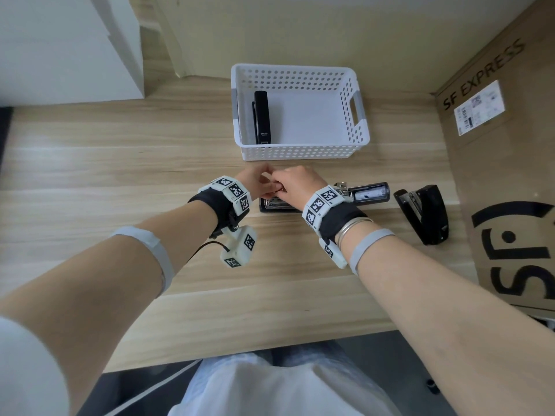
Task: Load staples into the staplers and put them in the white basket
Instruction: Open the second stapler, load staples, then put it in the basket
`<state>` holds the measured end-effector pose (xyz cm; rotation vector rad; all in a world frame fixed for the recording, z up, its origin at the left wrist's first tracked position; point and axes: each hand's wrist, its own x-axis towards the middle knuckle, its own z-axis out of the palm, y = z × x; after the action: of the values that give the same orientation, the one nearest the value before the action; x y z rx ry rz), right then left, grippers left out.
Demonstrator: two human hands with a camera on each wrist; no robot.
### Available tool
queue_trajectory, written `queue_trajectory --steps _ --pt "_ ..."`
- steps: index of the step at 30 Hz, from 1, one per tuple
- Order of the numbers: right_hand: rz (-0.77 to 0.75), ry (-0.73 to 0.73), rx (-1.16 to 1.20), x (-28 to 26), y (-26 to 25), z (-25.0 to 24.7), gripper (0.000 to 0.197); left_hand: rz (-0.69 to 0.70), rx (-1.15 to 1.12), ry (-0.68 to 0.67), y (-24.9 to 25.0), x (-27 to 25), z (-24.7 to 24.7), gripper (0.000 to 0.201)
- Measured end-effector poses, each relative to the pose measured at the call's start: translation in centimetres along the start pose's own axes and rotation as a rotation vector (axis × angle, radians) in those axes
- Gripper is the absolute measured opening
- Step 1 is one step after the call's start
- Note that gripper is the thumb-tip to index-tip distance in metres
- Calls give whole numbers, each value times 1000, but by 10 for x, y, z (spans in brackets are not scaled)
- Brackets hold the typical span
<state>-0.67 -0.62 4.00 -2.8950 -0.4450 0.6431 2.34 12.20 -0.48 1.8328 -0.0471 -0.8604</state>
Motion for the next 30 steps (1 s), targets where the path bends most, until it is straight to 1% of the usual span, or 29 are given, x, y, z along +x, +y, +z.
queue_trajectory --steps 3,6,9,12,13,17,19,22,24,27,30 --pt "80 30 116 -1 2 3 20 7 -10 15 -4 2 1 12" --pt "141 13 184 0 4 6 21 3 14 28 -6 2 0 20" --pt "167 -45 129 2 6 10 24 0 68 64 -7 0 1 15" --pt "170 -94 30 1 5 14 26 -7 143 136 -13 2 -1 22" --pt "168 -98 17 1 5 16 26 -16 170 144 -15 2 -3 22" --pt "169 -95 4 1 4 20 25 -40 314 122 -21 -2 -4 13" --pt "176 -105 7 2 4 21 25 -17 400 146 -22 -5 -5 18" --pt "205 -141 75 6 5 20 29 22 468 223 -23 -9 -13 23" --pt "222 -154 135 10 6 22 28 -5 519 274 -24 -11 -25 29" --pt "233 -156 159 13 6 26 25 -50 600 269 -31 -18 -43 38" --pt "263 -159 167 14 8 26 23 -60 683 284 -43 -25 -56 42"
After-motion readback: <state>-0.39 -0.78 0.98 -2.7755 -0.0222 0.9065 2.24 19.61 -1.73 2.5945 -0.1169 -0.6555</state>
